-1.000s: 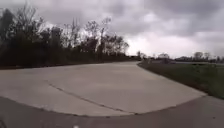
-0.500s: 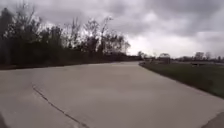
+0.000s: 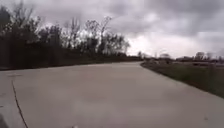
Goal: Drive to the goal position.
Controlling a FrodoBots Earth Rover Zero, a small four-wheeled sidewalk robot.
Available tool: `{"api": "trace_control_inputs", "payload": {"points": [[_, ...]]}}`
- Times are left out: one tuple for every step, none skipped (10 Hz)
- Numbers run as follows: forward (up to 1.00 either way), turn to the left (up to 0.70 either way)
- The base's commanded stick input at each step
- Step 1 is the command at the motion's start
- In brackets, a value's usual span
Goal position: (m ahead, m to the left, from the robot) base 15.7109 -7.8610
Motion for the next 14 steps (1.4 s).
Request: {"api": "trace_control_inputs", "payload": {"points": [[1.0,0.0],[1.0,0.0],[1.0,0.0],[1.0,0.0],[1.0,0.0],[1.0,0.0],[1.0,0.0],[1.0,0.0],[1.0,0.0],[1.0,-0.16],[1.0,-0.33],[1.0,-0.37],[1.0,-0.36],[1.0,-0.24]]}}
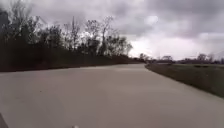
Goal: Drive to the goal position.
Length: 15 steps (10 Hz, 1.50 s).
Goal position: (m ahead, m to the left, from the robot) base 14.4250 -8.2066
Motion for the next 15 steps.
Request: {"api": "trace_control_inputs", "payload": {"points": [[1.0,0.0],[1.0,0.0],[1.0,0.0],[1.0,0.0],[1.0,0.0],[1.0,0.0],[1.0,0.0],[1.0,0.0],[1.0,0.0],[1.0,0.0],[1.0,0.0],[1.0,0.0],[1.0,0.0],[1.0,0.0],[1.0,0.0]]}}
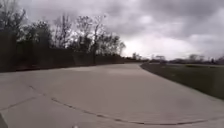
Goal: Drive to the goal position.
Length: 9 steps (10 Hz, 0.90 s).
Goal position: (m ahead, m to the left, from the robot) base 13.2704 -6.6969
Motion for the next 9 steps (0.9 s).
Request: {"api": "trace_control_inputs", "payload": {"points": [[1.0,0.0],[1.0,0.0],[1.0,0.0],[1.0,0.0],[1.0,0.0],[1.0,0.0],[1.0,0.0],[1.0,0.0],[1.0,0.0]]}}
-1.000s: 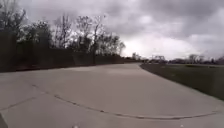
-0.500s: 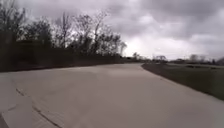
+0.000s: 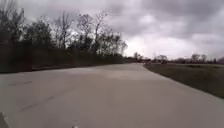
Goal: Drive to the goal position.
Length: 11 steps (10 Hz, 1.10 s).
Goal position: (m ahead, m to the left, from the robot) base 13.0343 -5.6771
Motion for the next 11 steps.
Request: {"api": "trace_control_inputs", "payload": {"points": [[1.0,0.0],[1.0,0.0],[1.0,0.0],[1.0,0.0],[1.0,0.0],[1.0,0.0],[1.0,0.0],[1.0,0.0],[1.0,0.0],[1.0,0.0],[1.0,0.0]]}}
